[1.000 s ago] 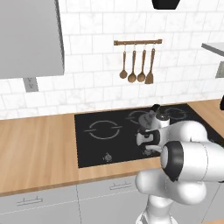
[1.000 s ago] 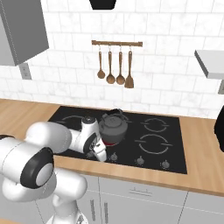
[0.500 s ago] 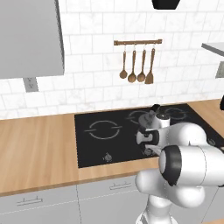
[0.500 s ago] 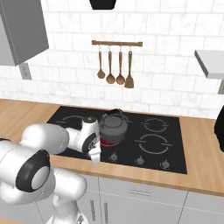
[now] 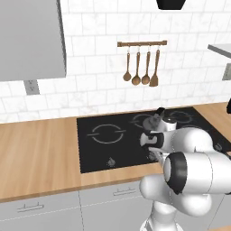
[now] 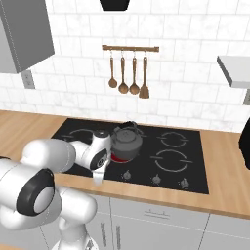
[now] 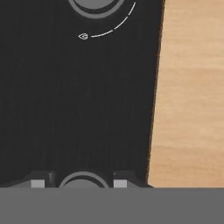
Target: Turn off the front center burner of the stove.
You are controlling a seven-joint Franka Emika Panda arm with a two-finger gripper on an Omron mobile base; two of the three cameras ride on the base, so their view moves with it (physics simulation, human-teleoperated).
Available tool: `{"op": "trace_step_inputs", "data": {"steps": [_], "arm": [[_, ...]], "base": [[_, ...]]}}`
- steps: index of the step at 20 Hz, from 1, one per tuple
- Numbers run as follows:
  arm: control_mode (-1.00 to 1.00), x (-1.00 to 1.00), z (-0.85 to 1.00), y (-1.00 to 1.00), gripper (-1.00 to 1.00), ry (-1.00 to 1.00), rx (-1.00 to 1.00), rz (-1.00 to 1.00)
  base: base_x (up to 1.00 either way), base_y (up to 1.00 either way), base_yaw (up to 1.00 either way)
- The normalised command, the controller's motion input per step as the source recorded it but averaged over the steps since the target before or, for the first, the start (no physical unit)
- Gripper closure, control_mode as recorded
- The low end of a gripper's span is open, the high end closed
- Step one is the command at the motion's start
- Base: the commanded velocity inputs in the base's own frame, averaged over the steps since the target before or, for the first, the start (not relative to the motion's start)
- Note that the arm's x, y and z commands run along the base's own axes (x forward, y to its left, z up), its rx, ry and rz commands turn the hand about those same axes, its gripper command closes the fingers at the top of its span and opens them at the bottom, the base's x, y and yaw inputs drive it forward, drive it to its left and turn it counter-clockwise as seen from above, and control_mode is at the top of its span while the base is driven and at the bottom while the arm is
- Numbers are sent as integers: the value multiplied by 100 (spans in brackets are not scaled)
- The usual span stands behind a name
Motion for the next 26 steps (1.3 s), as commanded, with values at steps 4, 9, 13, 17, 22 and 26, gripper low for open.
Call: {"op": "trace_step_inputs", "data": {"steps": [4,9,13,17,22,26], "arm": [[-100,-32,0,37,100,12,14,-38],[-100,-26,-6,44,100,8,9,-41],[-100,-22,-9,48,100,4,6,-44],[-100,-25,-10,40,100,4,6,-45],[-100,-29,-11,34,100,2,7,-46],[-100,-30,-11,32,100,1,7,-46]], "base": [[0,0,0],[0,0,0],[0,0,0],[0,0,0],[0,0,0],[0,0,0]]}}
